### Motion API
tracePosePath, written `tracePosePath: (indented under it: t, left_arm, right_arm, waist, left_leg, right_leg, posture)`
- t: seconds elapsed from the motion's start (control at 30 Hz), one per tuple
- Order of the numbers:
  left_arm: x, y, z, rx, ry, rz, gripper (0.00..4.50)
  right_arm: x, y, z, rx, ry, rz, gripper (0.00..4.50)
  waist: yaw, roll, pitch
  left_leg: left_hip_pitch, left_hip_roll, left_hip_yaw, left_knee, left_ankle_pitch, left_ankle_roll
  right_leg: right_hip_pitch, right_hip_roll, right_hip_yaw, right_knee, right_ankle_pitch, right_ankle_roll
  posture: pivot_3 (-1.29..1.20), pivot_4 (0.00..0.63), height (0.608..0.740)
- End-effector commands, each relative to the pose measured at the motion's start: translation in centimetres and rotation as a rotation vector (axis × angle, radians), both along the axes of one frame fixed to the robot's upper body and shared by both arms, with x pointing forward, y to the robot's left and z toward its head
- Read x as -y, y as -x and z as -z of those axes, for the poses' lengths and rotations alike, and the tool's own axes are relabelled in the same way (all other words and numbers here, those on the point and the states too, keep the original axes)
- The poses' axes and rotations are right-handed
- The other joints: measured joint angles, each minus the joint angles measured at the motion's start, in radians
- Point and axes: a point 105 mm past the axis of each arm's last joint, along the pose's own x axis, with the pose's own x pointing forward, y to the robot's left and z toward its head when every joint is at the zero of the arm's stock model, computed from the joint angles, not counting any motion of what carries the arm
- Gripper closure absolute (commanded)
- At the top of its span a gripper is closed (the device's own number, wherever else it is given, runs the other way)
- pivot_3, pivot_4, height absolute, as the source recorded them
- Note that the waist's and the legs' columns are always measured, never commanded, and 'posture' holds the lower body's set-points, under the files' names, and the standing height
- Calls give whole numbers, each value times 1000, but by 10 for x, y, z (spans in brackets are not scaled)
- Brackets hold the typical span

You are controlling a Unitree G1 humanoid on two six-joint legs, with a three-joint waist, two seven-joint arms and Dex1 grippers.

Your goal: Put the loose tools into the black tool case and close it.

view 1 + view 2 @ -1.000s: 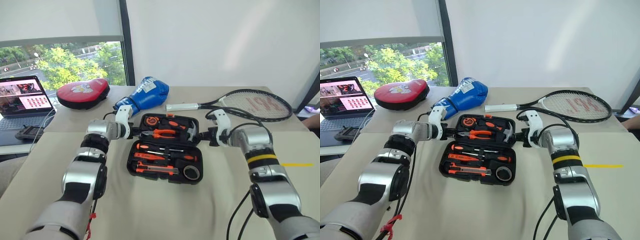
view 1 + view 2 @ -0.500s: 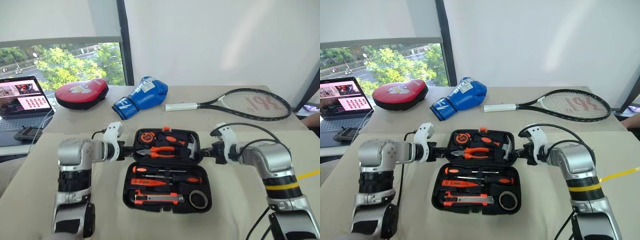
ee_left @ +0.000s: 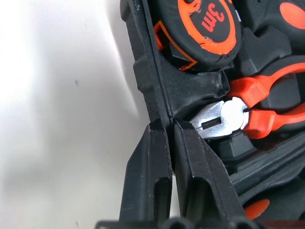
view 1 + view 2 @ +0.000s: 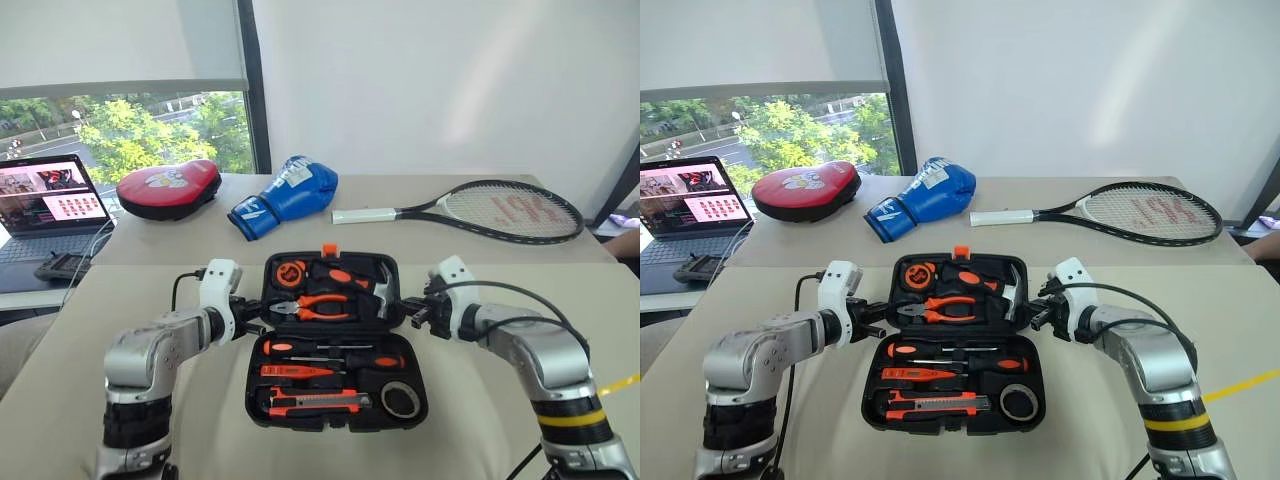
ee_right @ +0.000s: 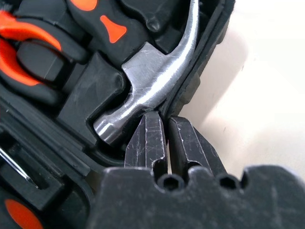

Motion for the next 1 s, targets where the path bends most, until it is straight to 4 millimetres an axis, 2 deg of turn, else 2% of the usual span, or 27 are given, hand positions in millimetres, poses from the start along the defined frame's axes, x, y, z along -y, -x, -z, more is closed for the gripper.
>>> tracePosePath:
  t: [0.03, 0.13, 0.23, 0.4, 0.63, 0.77, 0.87, 0.9, 0.97, 1.0]
  left_arm:
    - [15, 11, -49, 402, -120, 142, 4500]
    - [9, 14, -48, 532, -224, 141, 4500]
    - [6, 20, -40, 606, -317, 175, 4500]
    - [-1, 34, -8, 627, -437, 272, 4500]
    - [-12, 42, 13, 666, -556, 352, 4500]
    - [-20, 48, 21, 668, -601, 389, 4500]
    - [-30, 54, 26, 605, -555, 416, 4500]
    - [-36, 55, 25, 580, -530, 403, 4139]
    - [-49, 56, 23, 546, -496, 368, 3452]
    - [-56, 57, 23, 523, -489, 354, 3130]
  right_arm:
    - [-29, 29, -57, 463, 133, -216, 4477]
    - [-23, 38, -51, 580, 224, -203, 4477]
    - [-18, 50, -39, 673, 358, -231, 4477]
    - [-8, 63, -20, 650, 388, -248, 4477]
    - [-5, 81, -1, 656, 487, -324, 4477]
    - [-1, 92, 11, 638, 559, -367, 4477]
    - [5, 100, 18, 568, 566, -400, 4477]
    - [9, 102, 19, 552, 581, -399, 4496]
    - [16, 105, 18, 534, 615, -392, 3644]
    - [20, 108, 19, 520, 640, -395, 3421]
  waist:
    - [1, 0, 0]
    - [5, 0, 0]
    - [17, 0, 0]
    - [18, 0, 0]
    - [20, 0, 0]
    - [21, 0, 0]
    - [20, 0, 0]
    - [20, 0, 0]
    - [20, 0, 0]
    - [21, 0, 0]
  left_leg:
    - [-2, 0, 0, 0, 0, 0]
    - [-5, -1, 1, 0, 1, -1]
    - [-6, -1, 1, 1, 1, 0]
    - [-6, 0, 2, 1, 1, 1]
    - [-4, 3, 3, 2, 0, 4]
    - [4, 5, 3, 1, -2, 6]
    - [8, 6, 3, 2, -6, 13]
    - [9, 7, 3, 2, -6, 13]
    - [10, 9, 3, 2, -7, 12]
    - [10, 9, 3, 2, -7, 11]
  right_leg:
    - [-3, 0, 0, 0, 0, 0]
    - [-7, 0, 0, 0, 0, 0]
    - [-7, 0, 0, 0, 0, 0]
    - [-7, 0, 0, 0, 0, -1]
    - [-5, 1, -1, 0, 1, -4]
    - [5, 1, -2, -2, 0, -4]
    - [9, 1, -2, -3, 0, -4]
    - [10, 1, -2, -3, 0, -4]
    - [11, 1, -2, -2, 0, -4]
    - [10, 1, -2, -2, -1, -5]
  posture:
    - [0, 150, 740]
    - [0, 150, 740]
    - [0, 150, 740]
    - [0, 150, 740]
    - [0, 150, 740]
    - [0, 150, 740]
    - [0, 150, 740]
    - [0, 150, 740]
    - [0, 150, 740]
    - [0, 150, 740]
